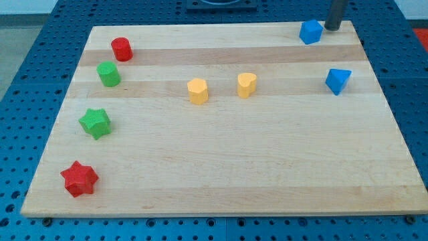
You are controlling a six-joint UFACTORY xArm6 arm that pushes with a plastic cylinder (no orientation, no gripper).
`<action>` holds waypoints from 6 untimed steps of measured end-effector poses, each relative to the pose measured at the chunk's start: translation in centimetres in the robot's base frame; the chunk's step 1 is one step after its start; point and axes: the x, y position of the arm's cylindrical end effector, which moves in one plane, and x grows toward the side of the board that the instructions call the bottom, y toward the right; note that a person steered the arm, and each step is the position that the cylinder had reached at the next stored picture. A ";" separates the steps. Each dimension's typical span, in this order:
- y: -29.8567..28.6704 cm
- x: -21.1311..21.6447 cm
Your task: Move the blue cube diagonally top left to the blue triangle
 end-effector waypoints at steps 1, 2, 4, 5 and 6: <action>-3.5 0.0; -6.0 0.0; -5.9 0.9; -5.9 1.4; -6.7 1.9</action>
